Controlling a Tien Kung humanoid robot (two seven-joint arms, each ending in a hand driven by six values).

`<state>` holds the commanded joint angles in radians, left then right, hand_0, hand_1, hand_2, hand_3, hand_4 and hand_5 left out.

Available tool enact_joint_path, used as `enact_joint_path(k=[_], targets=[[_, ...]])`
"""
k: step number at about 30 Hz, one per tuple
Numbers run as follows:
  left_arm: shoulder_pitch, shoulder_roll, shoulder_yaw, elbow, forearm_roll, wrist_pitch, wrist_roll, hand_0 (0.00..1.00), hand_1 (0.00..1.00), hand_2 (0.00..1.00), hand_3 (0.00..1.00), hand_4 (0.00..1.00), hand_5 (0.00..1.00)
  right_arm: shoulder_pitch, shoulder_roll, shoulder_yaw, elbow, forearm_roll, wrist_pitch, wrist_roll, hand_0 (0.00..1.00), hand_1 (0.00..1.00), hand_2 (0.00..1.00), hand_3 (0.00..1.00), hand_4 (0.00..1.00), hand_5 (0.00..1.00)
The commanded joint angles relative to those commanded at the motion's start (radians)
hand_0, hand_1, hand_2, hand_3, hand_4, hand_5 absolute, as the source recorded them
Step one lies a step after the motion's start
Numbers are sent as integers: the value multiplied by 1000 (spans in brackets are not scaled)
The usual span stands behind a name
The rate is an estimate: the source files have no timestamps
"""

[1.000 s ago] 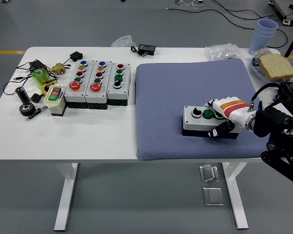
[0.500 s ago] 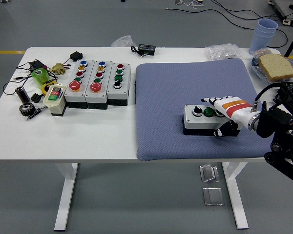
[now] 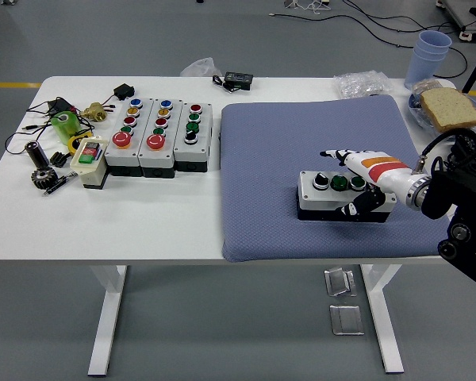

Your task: Pick up the button,place it on the desk,press the button,press the button

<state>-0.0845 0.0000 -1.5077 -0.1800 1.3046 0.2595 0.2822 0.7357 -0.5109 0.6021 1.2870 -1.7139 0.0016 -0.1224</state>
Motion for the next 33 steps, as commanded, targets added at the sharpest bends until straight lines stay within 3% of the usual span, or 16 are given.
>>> enact_joint_path(k=[10, 33], targets=[[1, 0, 4, 0, -3, -1, 0, 531, 421, 418, 433, 248, 503, -34, -30, 66, 66, 34, -17, 16, 933, 841, 935, 998, 925, 91], [9, 0, 5, 0, 4, -3, 1, 530, 421, 417, 434, 248, 506, -117, -65, 193, 131, 144, -90, 66, 879, 780, 851, 922, 899, 137]])
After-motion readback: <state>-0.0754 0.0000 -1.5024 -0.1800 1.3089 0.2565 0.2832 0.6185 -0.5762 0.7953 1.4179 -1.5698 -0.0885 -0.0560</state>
